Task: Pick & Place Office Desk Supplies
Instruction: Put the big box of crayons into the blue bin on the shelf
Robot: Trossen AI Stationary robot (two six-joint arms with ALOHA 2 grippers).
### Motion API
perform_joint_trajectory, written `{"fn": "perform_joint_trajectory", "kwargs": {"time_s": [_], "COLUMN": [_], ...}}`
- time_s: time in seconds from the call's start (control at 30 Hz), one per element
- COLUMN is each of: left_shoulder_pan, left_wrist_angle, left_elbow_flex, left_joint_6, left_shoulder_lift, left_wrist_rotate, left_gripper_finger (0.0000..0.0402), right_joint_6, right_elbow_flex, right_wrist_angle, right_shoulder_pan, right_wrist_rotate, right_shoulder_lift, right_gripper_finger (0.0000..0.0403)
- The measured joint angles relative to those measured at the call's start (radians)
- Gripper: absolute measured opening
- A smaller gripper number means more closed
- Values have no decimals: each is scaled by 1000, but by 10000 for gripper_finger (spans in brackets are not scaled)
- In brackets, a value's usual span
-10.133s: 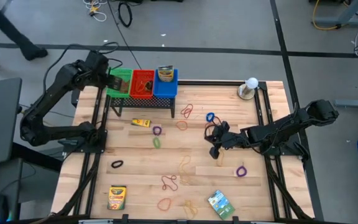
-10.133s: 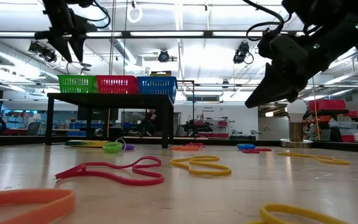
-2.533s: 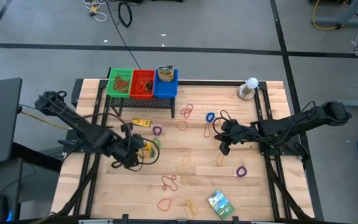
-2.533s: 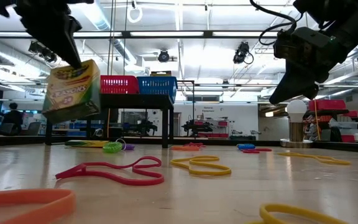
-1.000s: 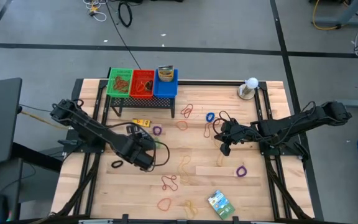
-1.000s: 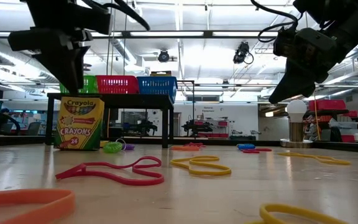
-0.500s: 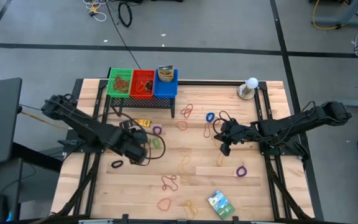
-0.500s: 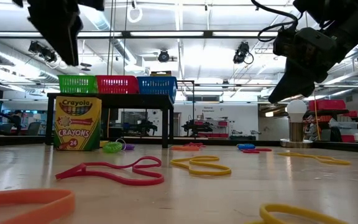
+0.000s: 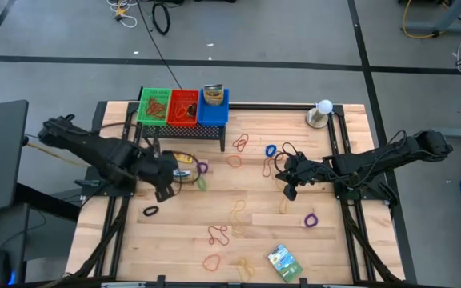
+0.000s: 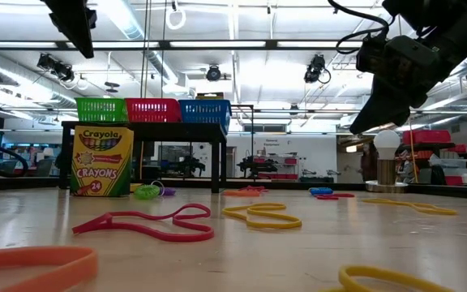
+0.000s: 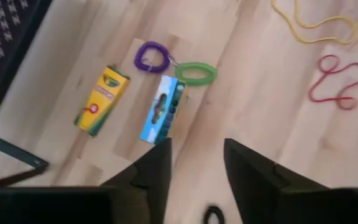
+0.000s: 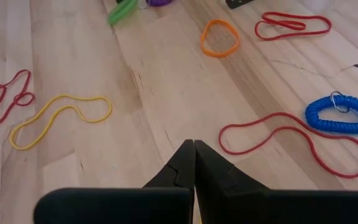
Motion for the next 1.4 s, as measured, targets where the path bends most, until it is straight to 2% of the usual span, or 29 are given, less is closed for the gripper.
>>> {"fn": "perform_joint_trajectory", "kwargs": {"time_s": [0.23,0.4,0.57,0.67,0.77,0.9,1.17,1.4], "left_shoulder_pan": [156,229,314,343,353,356,356,387], "left_wrist_angle": [148,236,351,402,404,400,377,282], "left_elbow_flex": [0,-25,-155,-237,-268,-265,-258,-223], "left_joint_6": [212,378,417,419,425,426,421,388], "left_shoulder_lift": [-32,-36,-131,-193,-232,-229,-219,-211], "left_wrist_rotate": [261,348,459,479,477,473,342,321], "left_gripper_finger": [58,10,6,5,15,49,117,169], "right_joint_6": [-2,-6,-6,-6,9,10,14,31], "right_elbow_flex": [0,0,0,0,0,0,0,0], "right_wrist_angle": [0,0,0,1,3,7,6,6], "right_shoulder_pan": [0,0,0,0,0,0,0,0], "right_wrist_rotate": [19,20,20,20,20,20,20,19], "right_shoulder_lift": [0,0,0,0,0,0,0,0], "right_gripper_finger": [5,5,5,5,5,5,5,5]}}
